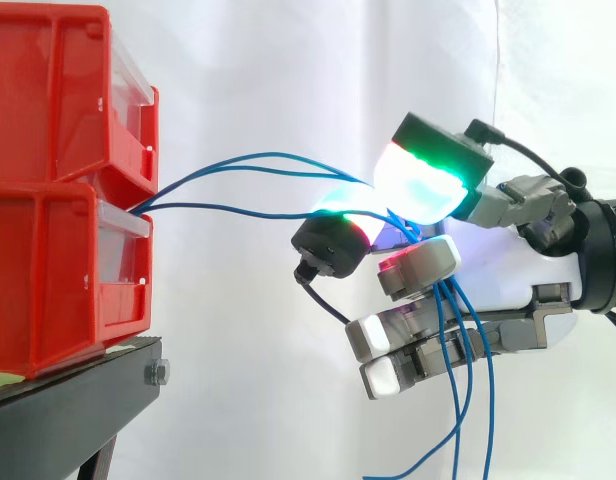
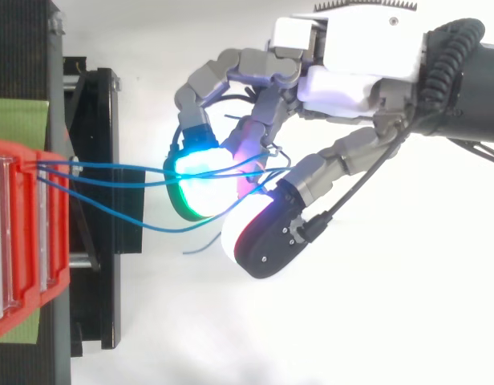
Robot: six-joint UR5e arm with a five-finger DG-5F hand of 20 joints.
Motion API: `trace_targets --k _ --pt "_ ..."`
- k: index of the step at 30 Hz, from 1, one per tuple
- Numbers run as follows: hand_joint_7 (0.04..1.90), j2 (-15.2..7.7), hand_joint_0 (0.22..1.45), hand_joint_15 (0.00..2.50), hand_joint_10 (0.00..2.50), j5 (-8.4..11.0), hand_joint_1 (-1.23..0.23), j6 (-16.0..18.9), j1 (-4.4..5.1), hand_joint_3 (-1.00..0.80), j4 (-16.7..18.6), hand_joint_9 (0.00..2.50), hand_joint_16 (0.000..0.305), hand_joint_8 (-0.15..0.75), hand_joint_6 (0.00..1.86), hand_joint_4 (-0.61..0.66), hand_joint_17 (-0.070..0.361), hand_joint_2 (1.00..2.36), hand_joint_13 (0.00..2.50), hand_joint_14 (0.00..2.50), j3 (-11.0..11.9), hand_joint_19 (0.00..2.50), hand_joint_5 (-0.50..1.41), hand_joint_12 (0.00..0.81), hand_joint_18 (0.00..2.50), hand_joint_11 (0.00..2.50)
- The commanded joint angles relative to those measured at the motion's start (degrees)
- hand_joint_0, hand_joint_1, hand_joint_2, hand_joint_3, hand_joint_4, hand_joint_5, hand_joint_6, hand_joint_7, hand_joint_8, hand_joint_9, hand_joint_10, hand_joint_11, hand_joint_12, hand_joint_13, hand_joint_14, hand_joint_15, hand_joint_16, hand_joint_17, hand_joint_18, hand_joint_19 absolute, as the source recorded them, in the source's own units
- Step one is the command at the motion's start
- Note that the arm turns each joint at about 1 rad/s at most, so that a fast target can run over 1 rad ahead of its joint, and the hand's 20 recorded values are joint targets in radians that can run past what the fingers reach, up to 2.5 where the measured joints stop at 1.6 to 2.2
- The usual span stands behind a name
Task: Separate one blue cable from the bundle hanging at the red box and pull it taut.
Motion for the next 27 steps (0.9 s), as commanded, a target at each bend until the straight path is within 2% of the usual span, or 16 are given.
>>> trace_targets --k 1,2,3,4,5,8,10,12,15,20,25,27 --pt "1.13 -0.1 0.44 0.69 0.02 0.0 -0.88 0.0 -0.02 -0.5 0.0 1.35 0.048 0.295 0.88 -0.05 0.108 1.0 0.91 0.02 0.0 0.63 -0.09 0.361 0.67 1.03" --pt "1.11 0.0 0.44 0.69 0.02 0.0 -0.81 -0.1 -0.02 -0.5 0.0 1.36 0.049 0.297 0.87 -0.05 0.11 1.0 0.93 0.02 0.0 0.64 -0.09 0.369 0.68 1.02" --pt "1.1 -0.1 0.44 0.69 0.02 0.0 -0.79 -0.1 -0.02 -0.5 0.0 1.36 0.049 0.296 0.87 -0.05 0.11 1.0 0.93 0.02 0.0 0.65 -0.09 0.37 0.68 1.02" --pt "1.09 0.0 0.45 0.7 0.02 0.0 -0.65 0.0 -0.02 -0.5 0.0 1.37 0.049 0.303 0.86 -0.04 0.111 1.0 0.93 0.02 0.0 0.65 -0.1 0.373 0.68 1.02" --pt "1.1 0.0 0.48 0.7 0.02 0.0 -0.59 -0.1 -0.02 -0.5 -0.1 1.36 0.047 0.29 0.86 -0.03 0.106 1.0 0.92 0.02 0.0 0.66 -0.1 0.363 0.67 1.03" --pt "1.15 0.0 0.57 0.71 0.02 0.0 -0.51 0.0 -0.02 -0.5 -0.1 1.34 0.042 0.265 0.85 -0.04 0.095 1.0 0.9 0.02 0.0 0.69 -0.11 0.339 0.63 1.05" --pt "1.15 0.0 0.6 0.72 0.02 0.0 -0.54 -0.2 -0.02 -0.5 -0.1 1.34 0.041 0.263 0.85 -0.05 0.092 1.0 0.9 0.02 0.0 0.7 -0.11 0.337 0.62 1.05" --pt "1.16 0.0 0.61 0.72 0.02 0.0 -0.6 -0.6 0.07 -0.42 -0.1 1.33 0.041 0.279 0.86 -0.03 0.093 1.01 0.9 0.02 -0.3 0.7 -0.11 0.343 0.63 1.05" --pt "1.22 -0.1 0.6 0.72 0.02 0.0 -0.66 -0.6 0.07 -0.3 0.8 1.32 0.042 0.296 0.87 -0.01 0.094 1.01 0.89 0.02 -1.9 0.7 -0.11 0.35 0.63 1.08" --pt "1.12 0.0 0.61 0.71 0.02 0.79 -0.78 -0.6 0.25 -0.19 3.3 1.28 0.048 0.327 0.91 0.03 0.108 1.01 0.9 0.02 -2.5 0.67 -0.13 0.376 0.67 1.1" --pt "1.14 -0.1 0.66 0.72 0.02 0.97 -0.83 -0.6 0.25 -0.18 3.3 1.24 0.043 0.294 0.93 -0.02 0.097 1.02 0.87 0.02 -2.4 0.68 -0.15 0.348 0.63 1.17" --pt "1.12 -0.1 0.71 0.71 0.02 0.97 -0.87 -0.6 0.34 -0.25 3.4 1.23 0.043 0.289 0.94 -0.06 0.096 1.02 0.87 0.02 -2.4 0.67 -0.16 0.345 0.63 1.16"
